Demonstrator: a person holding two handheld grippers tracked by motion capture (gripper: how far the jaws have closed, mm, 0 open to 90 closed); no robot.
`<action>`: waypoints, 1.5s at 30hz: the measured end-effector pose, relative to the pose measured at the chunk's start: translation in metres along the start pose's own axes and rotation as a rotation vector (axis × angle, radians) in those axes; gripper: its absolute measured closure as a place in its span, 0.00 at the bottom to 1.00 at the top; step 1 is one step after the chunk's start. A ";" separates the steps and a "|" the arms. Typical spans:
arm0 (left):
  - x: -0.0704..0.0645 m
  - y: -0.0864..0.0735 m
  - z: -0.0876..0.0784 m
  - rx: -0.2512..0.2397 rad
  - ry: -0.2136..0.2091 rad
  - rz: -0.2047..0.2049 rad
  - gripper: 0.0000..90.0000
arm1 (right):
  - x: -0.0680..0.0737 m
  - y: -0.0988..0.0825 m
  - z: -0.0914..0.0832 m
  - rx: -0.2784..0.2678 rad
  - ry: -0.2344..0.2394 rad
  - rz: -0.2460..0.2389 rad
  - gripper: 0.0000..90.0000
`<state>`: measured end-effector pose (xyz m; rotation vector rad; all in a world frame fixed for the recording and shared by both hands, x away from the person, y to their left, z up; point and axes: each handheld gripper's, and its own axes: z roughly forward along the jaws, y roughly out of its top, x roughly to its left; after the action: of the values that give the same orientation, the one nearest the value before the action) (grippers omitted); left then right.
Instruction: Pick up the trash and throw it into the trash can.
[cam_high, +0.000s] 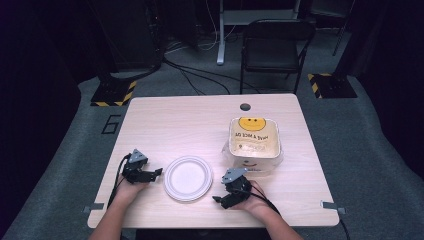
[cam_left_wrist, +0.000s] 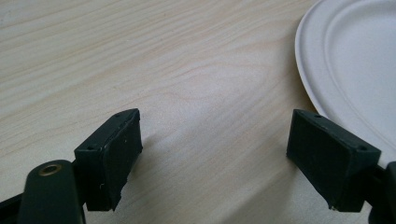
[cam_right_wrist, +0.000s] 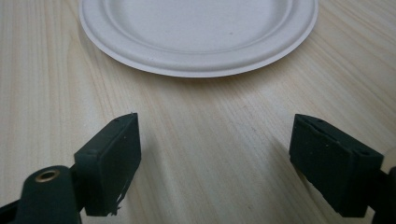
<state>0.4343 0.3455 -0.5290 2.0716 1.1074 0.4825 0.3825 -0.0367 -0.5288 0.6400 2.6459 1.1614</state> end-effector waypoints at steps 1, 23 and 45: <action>0.000 0.000 0.000 0.000 0.000 0.000 0.20 | 0.000 0.000 0.000 0.000 0.000 0.000 0.17; 0.000 0.000 -0.002 -0.003 -0.009 0.004 0.30 | 0.000 -0.001 -0.004 -0.023 -0.043 0.031 0.41; -0.009 0.016 -0.018 -0.007 -0.052 -0.006 0.41 | 0.012 0.029 -0.012 -0.057 -0.009 0.034 0.44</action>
<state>0.4267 0.3398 -0.5053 2.0626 1.0794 0.4268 0.3771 -0.0217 -0.4987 0.6813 2.5935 1.2353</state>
